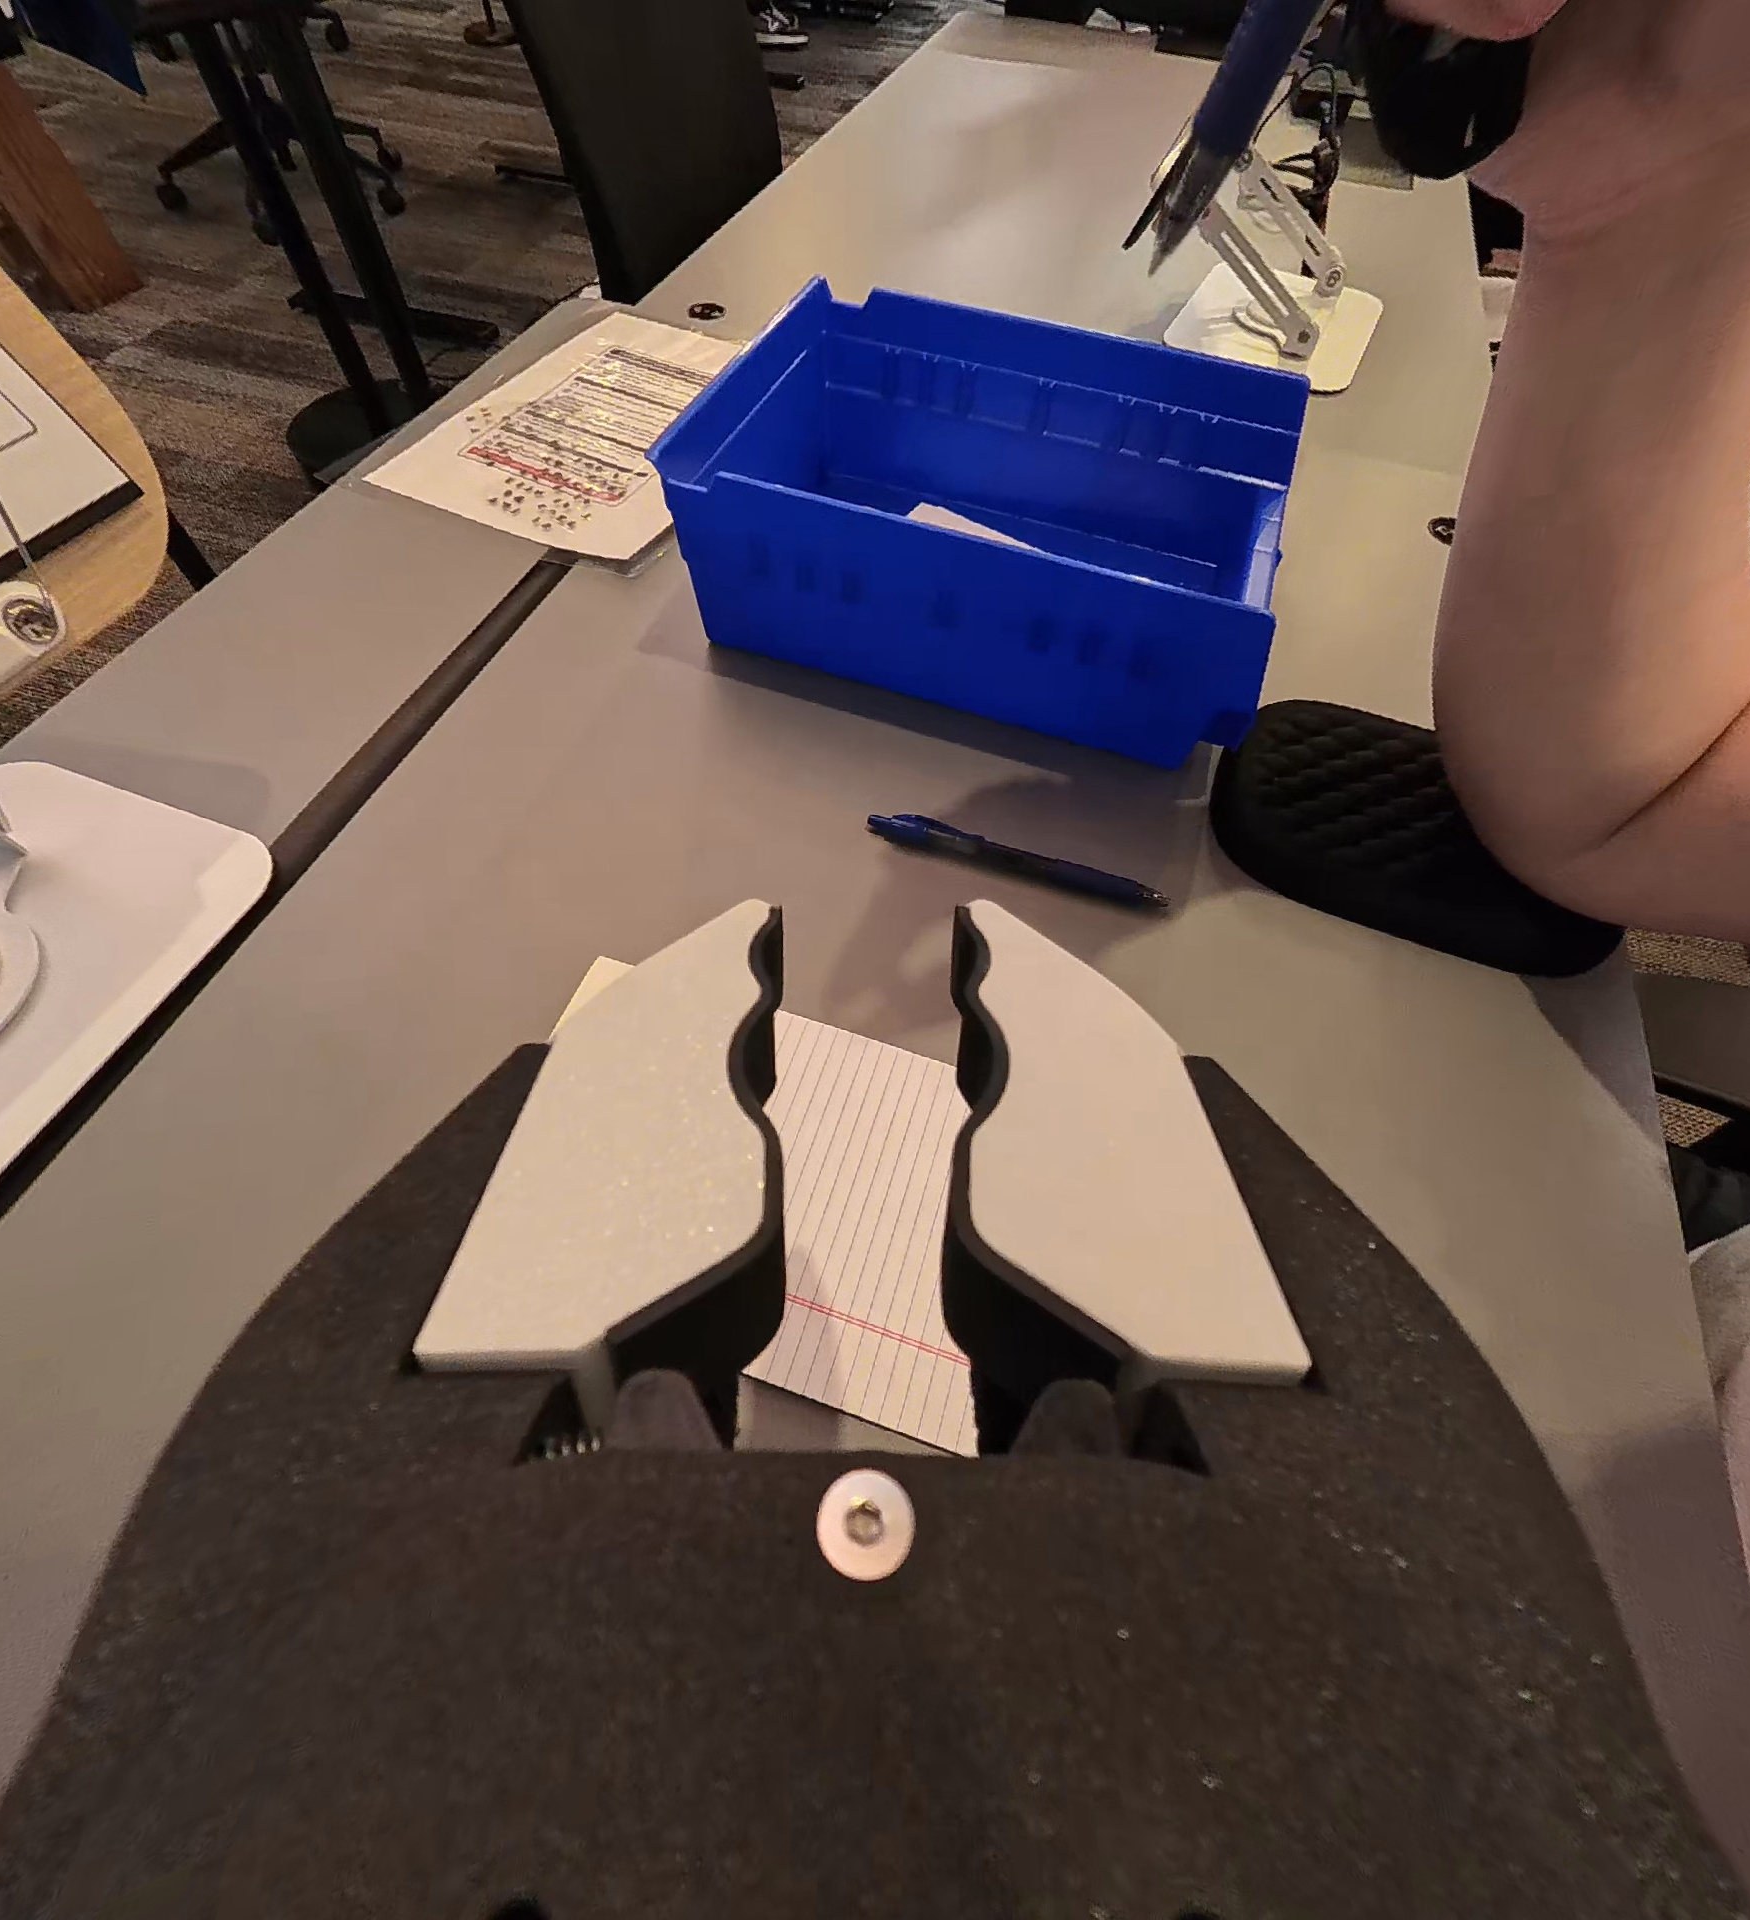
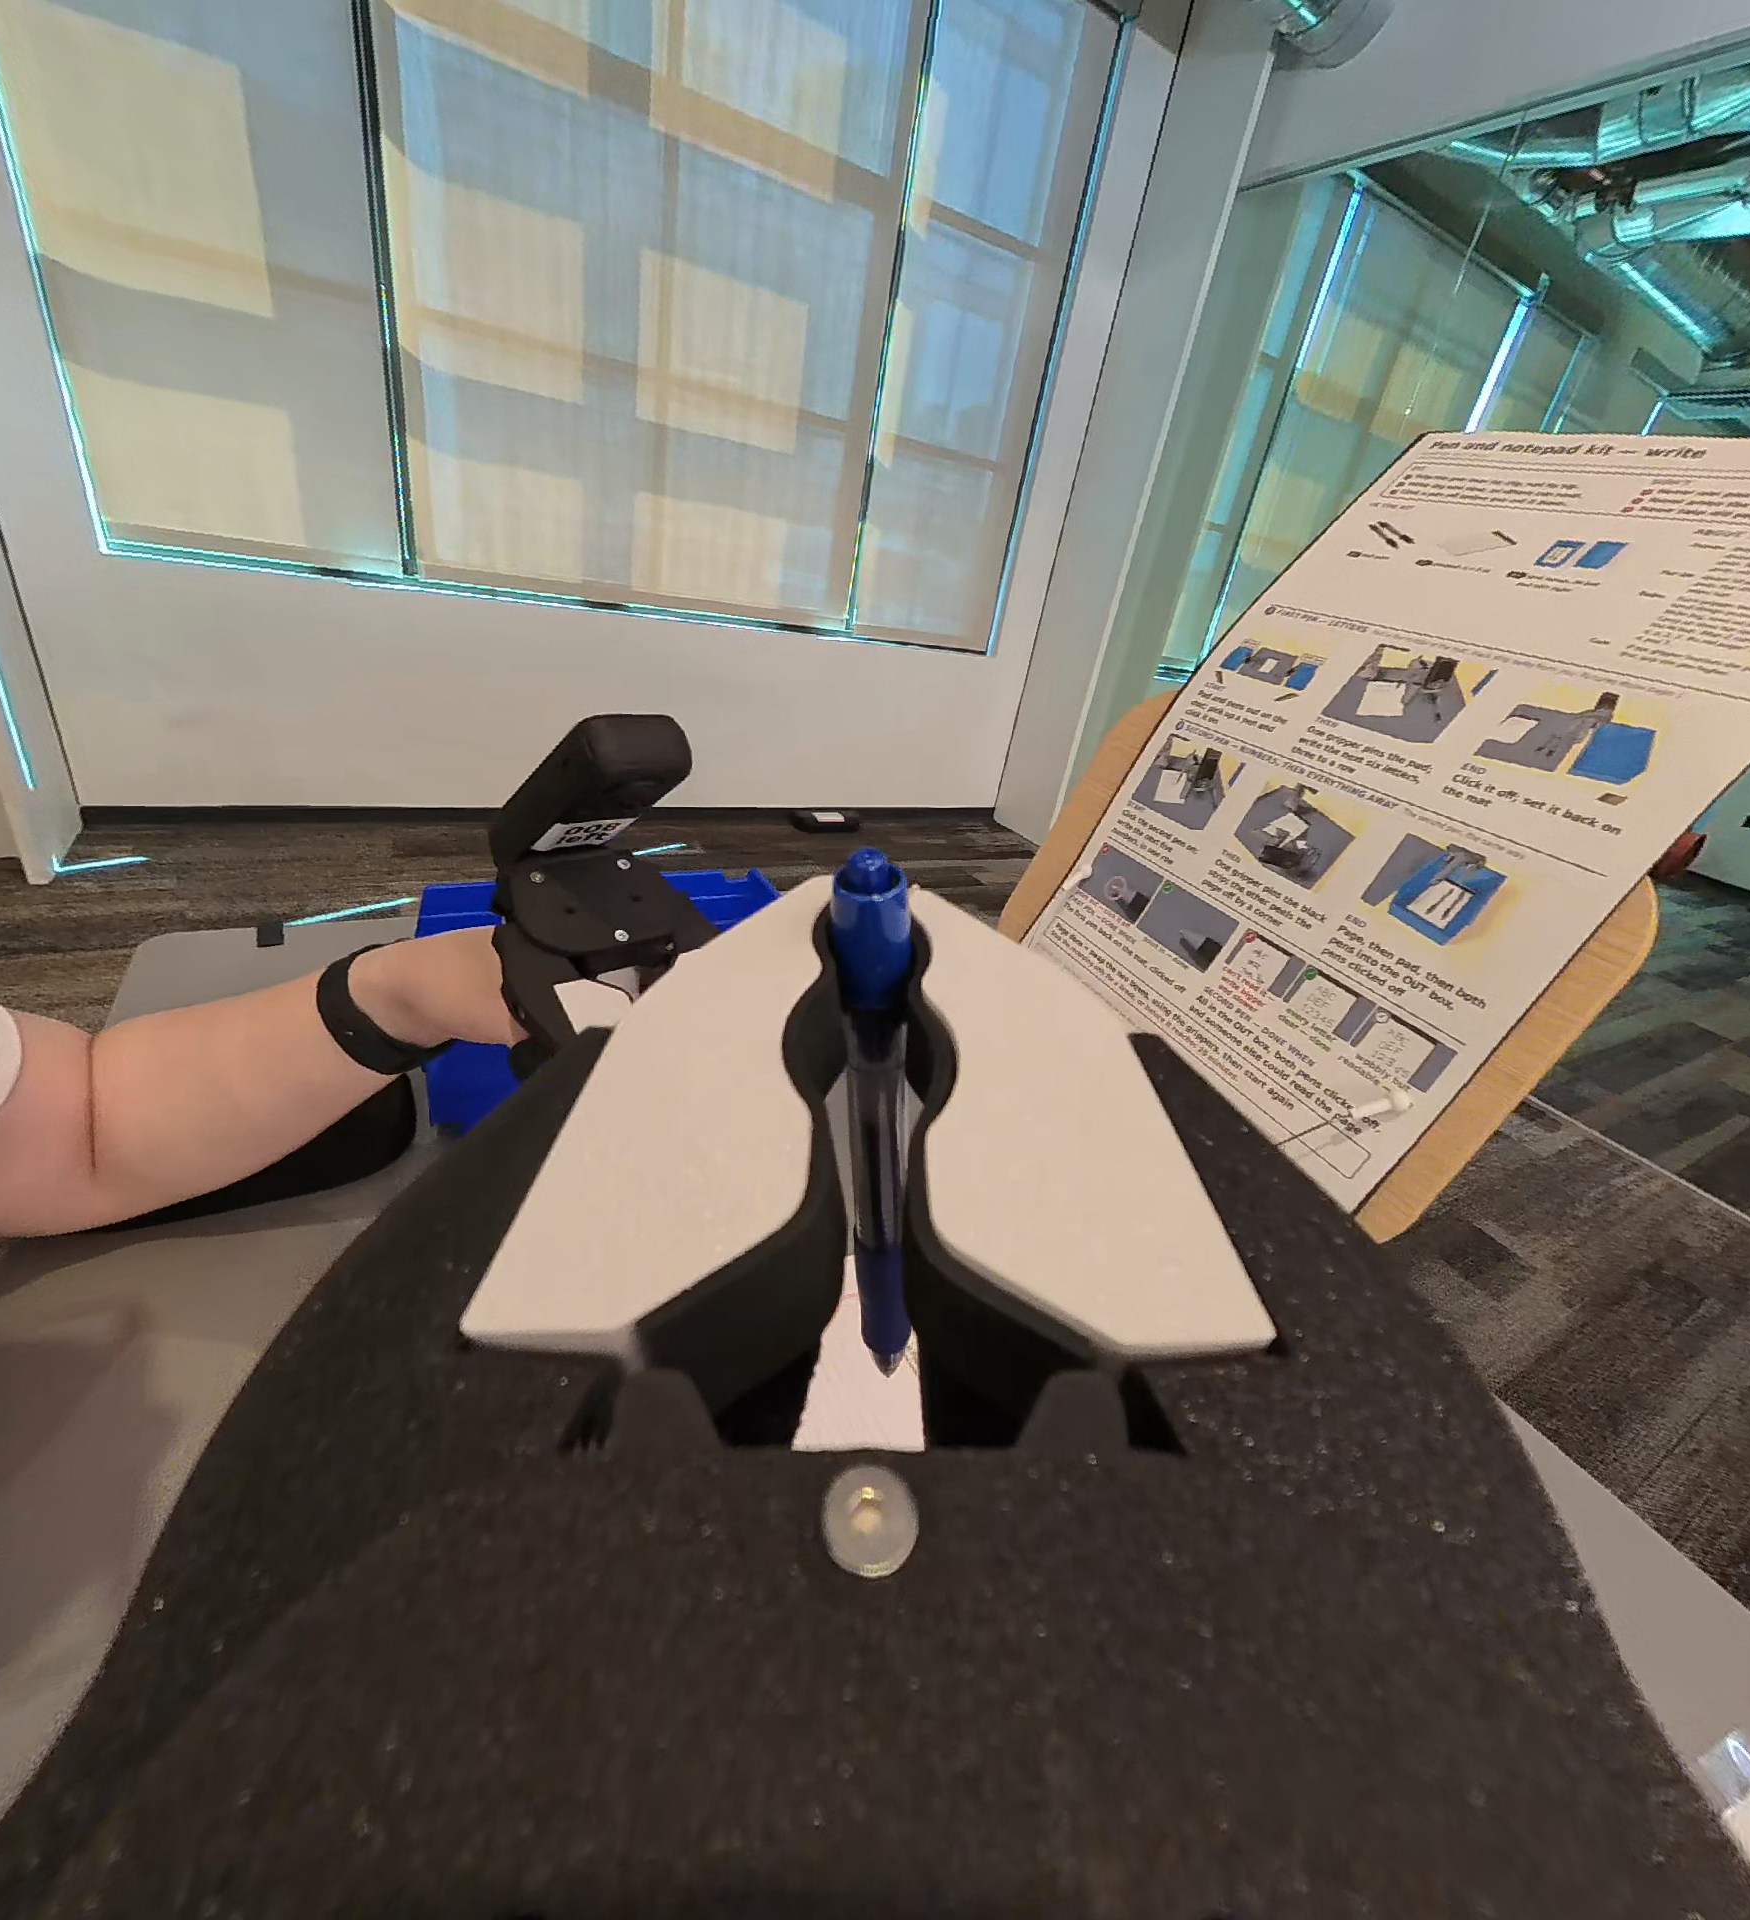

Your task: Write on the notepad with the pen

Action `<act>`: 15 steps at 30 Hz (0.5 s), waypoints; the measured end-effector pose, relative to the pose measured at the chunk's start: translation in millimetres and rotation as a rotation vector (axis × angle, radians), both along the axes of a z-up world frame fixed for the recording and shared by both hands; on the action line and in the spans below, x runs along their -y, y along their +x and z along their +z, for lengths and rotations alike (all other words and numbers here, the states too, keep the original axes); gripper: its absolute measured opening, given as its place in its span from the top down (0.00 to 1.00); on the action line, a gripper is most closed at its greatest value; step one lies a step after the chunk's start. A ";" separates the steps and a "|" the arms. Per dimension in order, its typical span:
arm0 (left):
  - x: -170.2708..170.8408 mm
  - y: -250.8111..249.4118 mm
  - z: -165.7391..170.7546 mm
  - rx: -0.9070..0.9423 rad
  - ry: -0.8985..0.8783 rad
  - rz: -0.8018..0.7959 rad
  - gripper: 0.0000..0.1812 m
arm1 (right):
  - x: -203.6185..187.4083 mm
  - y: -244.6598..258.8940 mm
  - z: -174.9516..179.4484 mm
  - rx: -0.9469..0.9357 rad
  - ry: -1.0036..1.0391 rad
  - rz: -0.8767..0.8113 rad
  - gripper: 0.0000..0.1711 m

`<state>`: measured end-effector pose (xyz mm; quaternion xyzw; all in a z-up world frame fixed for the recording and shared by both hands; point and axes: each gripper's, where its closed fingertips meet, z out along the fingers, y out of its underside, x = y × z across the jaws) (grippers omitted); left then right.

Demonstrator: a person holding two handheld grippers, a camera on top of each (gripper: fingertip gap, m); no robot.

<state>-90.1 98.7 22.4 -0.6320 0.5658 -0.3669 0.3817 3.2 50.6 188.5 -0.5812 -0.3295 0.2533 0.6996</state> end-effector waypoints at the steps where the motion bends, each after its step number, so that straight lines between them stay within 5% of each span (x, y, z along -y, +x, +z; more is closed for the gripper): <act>1: 0.1 0.1 -0.1 0.000 0.000 -0.001 0.83 | -0.2 -0.1 -0.3 0.001 -0.003 0.002 0.97; 15: -1.2 -0.5 0.9 0.005 -0.002 0.006 0.83 | -7.8 0.6 -8.0 0.008 -0.043 -0.003 0.96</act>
